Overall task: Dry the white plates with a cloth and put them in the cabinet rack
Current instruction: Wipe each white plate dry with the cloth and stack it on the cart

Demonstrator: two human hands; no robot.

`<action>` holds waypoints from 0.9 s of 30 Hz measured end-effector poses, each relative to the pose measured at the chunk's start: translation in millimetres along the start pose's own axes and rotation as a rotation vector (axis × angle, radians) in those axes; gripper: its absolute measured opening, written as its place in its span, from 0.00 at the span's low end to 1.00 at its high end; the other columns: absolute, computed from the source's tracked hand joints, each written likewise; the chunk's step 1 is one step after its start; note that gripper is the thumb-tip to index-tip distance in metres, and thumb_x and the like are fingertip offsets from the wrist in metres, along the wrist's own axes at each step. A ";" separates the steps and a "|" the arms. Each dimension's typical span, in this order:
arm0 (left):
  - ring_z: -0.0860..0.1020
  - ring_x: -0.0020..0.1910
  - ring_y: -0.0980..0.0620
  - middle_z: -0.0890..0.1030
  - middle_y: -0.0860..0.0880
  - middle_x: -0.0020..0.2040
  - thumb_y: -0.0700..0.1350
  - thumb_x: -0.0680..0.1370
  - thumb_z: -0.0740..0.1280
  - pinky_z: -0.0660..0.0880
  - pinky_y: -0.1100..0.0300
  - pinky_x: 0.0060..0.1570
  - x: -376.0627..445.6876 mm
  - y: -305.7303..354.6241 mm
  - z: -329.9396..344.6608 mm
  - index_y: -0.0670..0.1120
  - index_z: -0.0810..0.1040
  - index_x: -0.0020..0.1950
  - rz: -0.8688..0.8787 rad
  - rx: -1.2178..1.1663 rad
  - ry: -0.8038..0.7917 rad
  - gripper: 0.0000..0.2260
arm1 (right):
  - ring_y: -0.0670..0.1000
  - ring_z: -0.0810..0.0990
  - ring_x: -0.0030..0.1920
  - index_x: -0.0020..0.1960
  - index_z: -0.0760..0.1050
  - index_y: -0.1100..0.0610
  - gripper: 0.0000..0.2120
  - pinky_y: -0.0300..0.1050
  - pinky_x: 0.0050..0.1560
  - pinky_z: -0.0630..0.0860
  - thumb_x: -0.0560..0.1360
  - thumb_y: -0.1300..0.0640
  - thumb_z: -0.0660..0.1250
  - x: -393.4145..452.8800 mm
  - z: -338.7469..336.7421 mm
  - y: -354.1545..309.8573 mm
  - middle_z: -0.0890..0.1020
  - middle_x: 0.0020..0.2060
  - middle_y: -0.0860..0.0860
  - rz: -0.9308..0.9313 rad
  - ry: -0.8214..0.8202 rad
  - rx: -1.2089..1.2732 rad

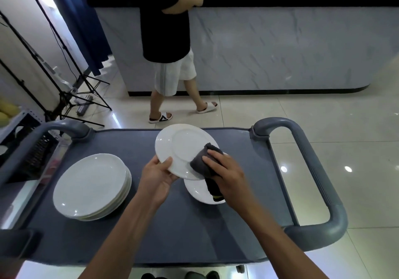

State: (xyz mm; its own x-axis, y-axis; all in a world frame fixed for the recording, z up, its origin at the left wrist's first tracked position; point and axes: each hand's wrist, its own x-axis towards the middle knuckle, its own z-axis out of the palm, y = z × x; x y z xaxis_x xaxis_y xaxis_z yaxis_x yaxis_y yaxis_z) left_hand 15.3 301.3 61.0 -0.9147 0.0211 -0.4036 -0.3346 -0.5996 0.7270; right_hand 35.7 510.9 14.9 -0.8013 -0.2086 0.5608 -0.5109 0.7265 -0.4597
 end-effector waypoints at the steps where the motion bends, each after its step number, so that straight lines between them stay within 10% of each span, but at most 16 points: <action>1: 0.81 0.55 0.40 0.82 0.39 0.61 0.32 0.81 0.60 0.83 0.49 0.44 -0.8 -2.1 0.6 0.38 0.74 0.67 0.013 0.035 0.000 0.15 | 0.61 0.78 0.60 0.65 0.79 0.59 0.19 0.53 0.64 0.74 0.75 0.66 0.63 2.1 2.4 -4.2 0.78 0.66 0.58 -0.001 -0.021 0.002; 27: 0.83 0.52 0.38 0.85 0.41 0.53 0.32 0.78 0.66 0.82 0.44 0.45 -0.6 -9.8 -7.1 0.46 0.82 0.59 0.197 0.564 -0.204 0.14 | 0.56 0.58 0.76 0.76 0.61 0.44 0.29 0.58 0.74 0.59 0.78 0.59 0.63 53.0 7.2 -39.4 0.59 0.78 0.47 0.161 -0.189 -0.031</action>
State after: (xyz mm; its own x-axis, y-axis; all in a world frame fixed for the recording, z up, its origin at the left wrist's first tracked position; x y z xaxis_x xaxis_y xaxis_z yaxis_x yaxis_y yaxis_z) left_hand 20.7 301.4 50.2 -0.9775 0.1390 -0.1588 -0.1728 -0.0950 0.9804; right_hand 11.2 466.5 57.9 -0.9170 -0.2053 0.3419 -0.3645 0.7793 -0.5097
